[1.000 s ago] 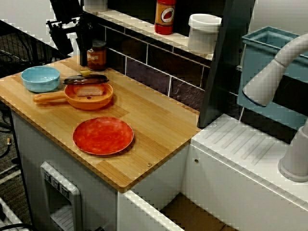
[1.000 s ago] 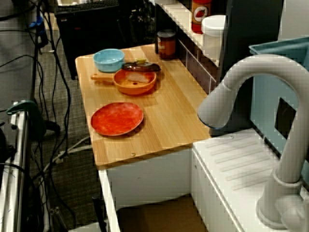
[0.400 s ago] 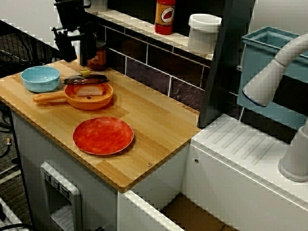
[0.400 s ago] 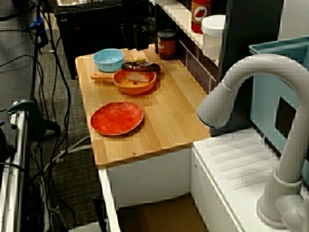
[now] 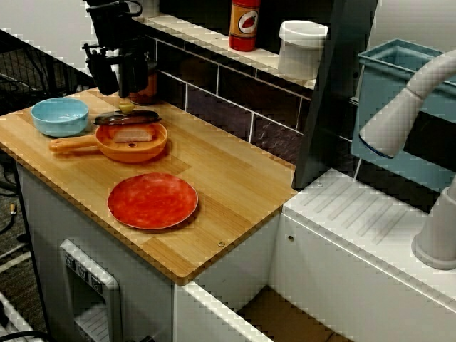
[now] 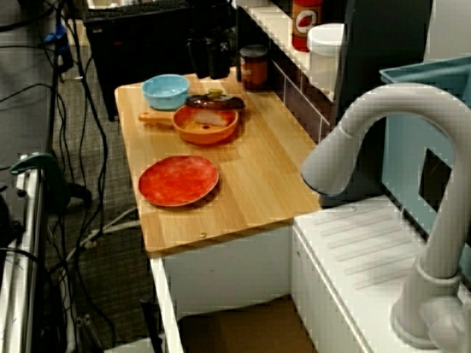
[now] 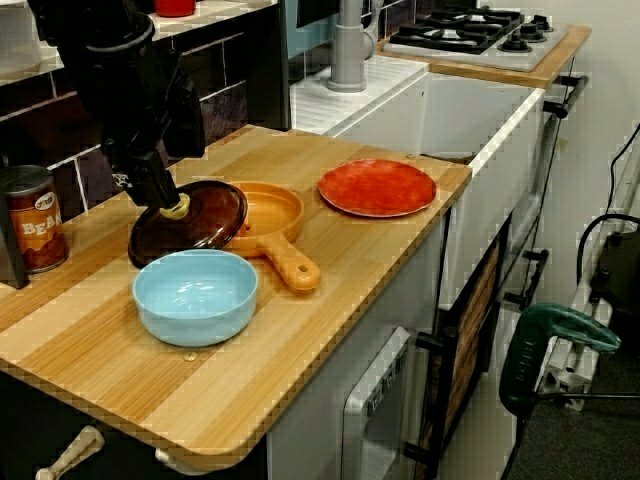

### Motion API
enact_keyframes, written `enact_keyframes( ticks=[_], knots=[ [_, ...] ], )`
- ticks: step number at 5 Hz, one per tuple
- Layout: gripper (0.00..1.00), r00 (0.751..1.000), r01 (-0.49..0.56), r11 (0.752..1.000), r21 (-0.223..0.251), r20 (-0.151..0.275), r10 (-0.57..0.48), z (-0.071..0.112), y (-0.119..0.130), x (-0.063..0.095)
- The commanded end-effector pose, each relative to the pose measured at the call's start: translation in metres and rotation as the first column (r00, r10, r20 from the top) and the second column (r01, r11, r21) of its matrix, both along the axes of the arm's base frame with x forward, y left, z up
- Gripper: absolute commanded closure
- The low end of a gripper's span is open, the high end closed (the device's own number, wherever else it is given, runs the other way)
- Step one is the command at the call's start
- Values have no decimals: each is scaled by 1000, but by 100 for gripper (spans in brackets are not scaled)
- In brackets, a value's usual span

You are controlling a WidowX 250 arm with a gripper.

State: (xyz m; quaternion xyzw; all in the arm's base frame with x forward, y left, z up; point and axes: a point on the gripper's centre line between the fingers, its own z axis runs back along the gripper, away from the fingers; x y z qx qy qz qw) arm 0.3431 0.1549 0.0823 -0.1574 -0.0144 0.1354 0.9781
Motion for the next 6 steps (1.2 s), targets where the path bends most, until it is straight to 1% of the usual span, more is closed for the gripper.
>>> enact_keyframes(
  ticks=[1,2,4,5,6],
  knots=[
    [0,999,1,1000,10,50,-2,16,7,2],
    [0,999,3,1000,21,39,-4,14,4,2],
    [0,1000,-14,1000,2,3,14,8,8,3],
    [0,1000,-16,1000,17,-18,16,4,5,2],
    [0,999,-21,1000,24,-24,22,3,4,3]
  ],
)
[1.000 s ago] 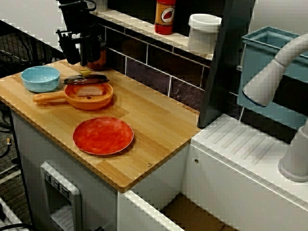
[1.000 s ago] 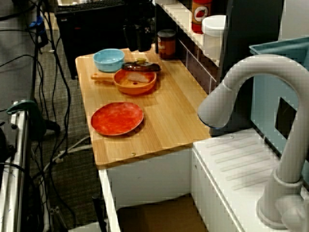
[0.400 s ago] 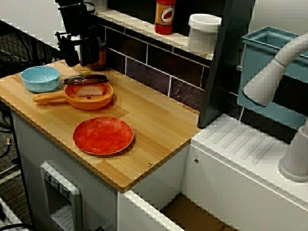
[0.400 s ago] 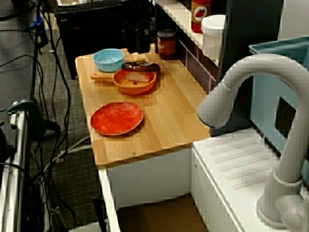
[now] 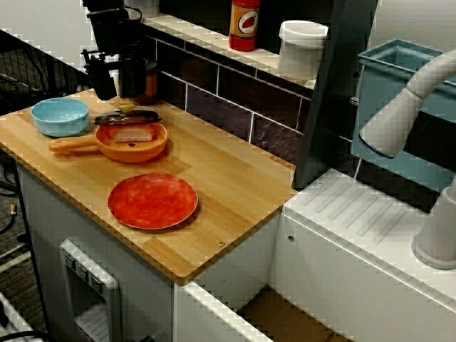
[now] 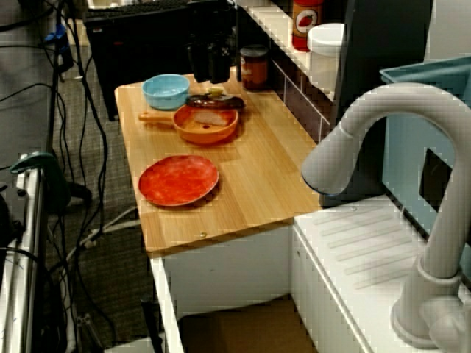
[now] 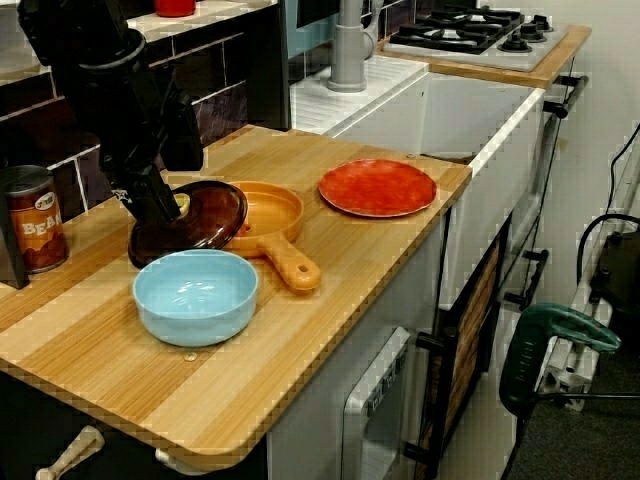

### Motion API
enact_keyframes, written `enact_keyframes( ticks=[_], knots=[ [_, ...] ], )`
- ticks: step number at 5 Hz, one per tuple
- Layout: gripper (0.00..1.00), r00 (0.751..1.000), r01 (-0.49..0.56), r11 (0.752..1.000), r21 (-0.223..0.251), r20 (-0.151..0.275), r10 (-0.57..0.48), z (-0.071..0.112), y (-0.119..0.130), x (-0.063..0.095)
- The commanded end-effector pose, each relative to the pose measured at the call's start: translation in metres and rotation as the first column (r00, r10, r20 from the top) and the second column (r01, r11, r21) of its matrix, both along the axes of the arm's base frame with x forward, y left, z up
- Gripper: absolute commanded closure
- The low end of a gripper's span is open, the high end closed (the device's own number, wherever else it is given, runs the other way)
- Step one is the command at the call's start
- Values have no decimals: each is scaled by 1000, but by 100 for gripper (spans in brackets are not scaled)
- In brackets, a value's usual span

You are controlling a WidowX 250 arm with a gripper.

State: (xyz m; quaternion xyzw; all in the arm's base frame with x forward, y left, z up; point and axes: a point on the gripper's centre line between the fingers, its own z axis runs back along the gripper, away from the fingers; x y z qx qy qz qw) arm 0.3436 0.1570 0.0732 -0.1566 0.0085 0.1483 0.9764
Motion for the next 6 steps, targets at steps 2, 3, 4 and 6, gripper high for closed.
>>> enact_keyframes(
  ticks=[2,3,4,6],
  knots=[
    [0,1000,-14,999,40,8,13,5,0,1],
    [0,1000,-11,999,43,17,10,5,-1,-1],
    [0,1000,-4,999,40,15,3,5,-1,-1],
    [0,1000,-1,999,39,16,1,5,-2,-2]
  ],
)
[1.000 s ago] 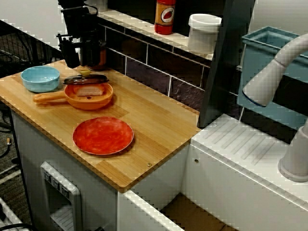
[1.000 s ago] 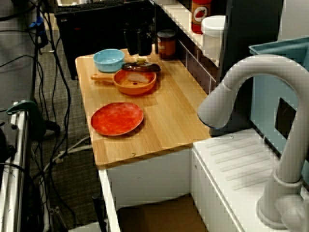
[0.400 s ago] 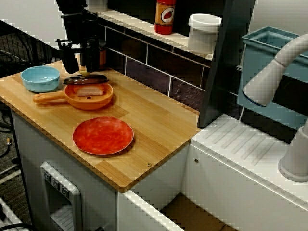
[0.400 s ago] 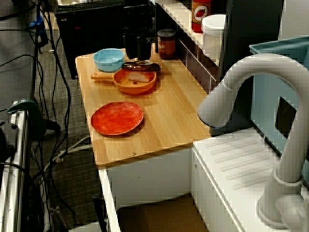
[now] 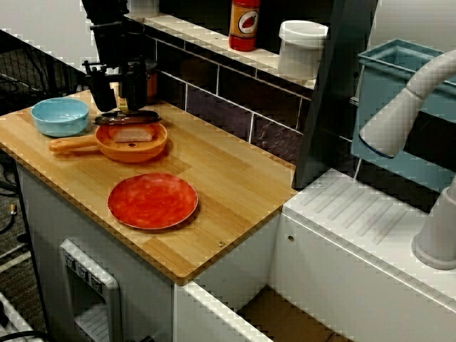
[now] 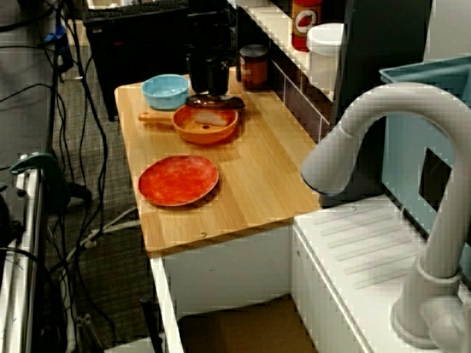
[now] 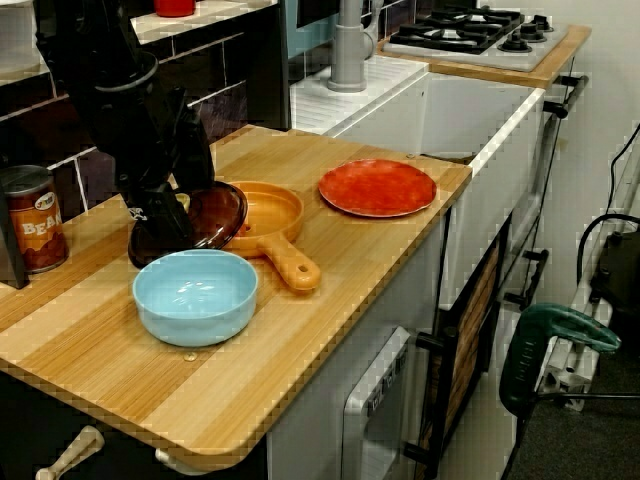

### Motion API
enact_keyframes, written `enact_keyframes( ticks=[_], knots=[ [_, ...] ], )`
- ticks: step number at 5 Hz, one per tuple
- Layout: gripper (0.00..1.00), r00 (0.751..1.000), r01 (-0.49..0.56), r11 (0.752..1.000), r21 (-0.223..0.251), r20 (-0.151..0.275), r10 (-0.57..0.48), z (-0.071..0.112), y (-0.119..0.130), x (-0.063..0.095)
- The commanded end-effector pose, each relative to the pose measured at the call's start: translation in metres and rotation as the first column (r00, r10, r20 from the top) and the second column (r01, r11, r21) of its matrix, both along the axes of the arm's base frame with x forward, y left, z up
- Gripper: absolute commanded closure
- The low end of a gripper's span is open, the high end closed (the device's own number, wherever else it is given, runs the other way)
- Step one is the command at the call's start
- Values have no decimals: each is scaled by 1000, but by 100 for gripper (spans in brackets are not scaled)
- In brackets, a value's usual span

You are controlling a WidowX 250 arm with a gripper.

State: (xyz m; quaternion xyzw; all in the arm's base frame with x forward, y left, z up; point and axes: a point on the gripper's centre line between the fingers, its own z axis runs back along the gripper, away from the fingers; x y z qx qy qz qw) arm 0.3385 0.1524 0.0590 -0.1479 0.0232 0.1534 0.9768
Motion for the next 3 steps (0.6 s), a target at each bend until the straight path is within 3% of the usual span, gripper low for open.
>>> enact_keyframes(
  ticks=[1,3],
  knots=[
    [0,999,2,1000,24,48,-3,19,2,3],
    [0,999,-15,1000,1,46,15,18,6,4]
  ],
)
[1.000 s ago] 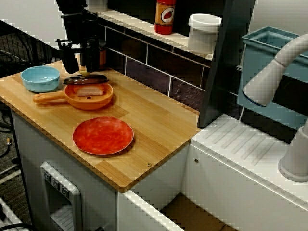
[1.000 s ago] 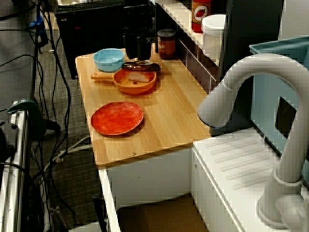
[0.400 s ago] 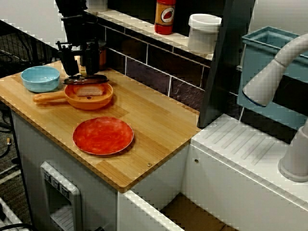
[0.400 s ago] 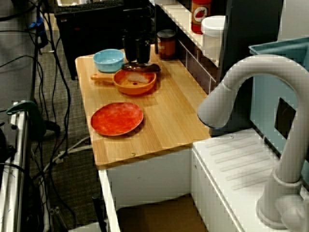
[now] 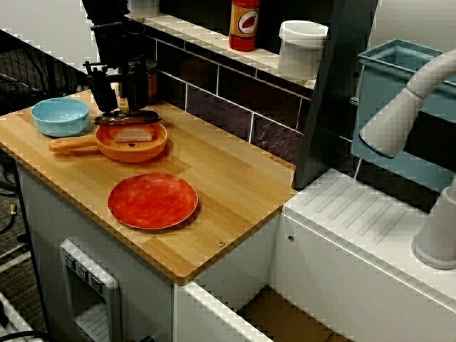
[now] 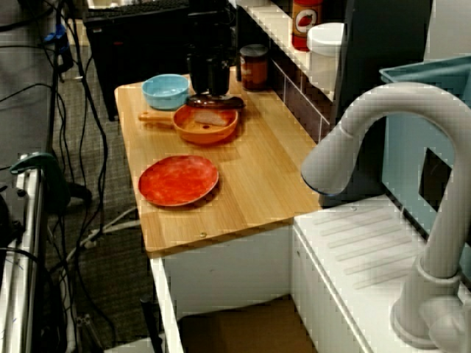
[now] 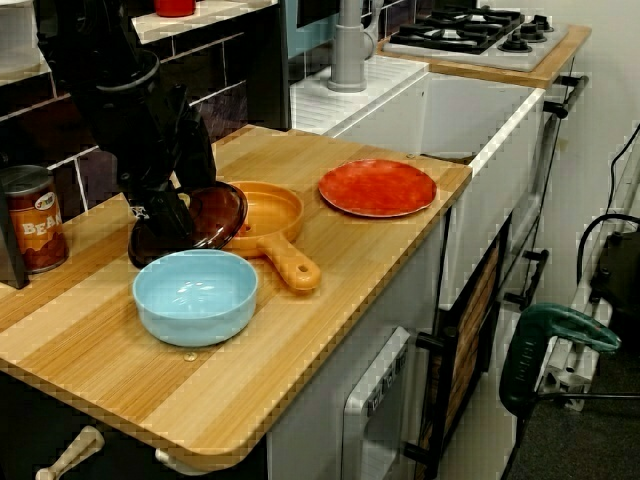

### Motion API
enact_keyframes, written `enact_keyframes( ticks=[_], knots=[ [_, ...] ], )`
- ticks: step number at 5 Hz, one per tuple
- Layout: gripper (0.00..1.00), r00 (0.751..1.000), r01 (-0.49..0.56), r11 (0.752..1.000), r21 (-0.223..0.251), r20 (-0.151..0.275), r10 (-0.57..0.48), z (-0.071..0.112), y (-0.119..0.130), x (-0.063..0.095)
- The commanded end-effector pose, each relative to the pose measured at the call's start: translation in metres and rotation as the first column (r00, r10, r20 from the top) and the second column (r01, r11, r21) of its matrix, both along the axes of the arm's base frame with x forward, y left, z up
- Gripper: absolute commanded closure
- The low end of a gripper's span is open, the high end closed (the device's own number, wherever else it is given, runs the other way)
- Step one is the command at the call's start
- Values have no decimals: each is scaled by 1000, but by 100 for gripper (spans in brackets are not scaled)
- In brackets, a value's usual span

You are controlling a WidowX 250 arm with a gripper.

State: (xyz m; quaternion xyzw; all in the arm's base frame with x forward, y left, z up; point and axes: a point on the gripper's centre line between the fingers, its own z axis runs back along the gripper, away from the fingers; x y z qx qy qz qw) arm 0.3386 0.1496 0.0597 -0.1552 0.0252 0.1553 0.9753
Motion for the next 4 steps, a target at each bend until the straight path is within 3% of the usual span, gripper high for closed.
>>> enact_keyframes(
  ticks=[1,2,4],
  knots=[
    [0,998,-31,999,20,47,30,17,10,5],
    [0,997,-66,997,42,43,64,16,11,6],
    [0,997,-66,997,43,29,65,15,11,7]
  ],
)
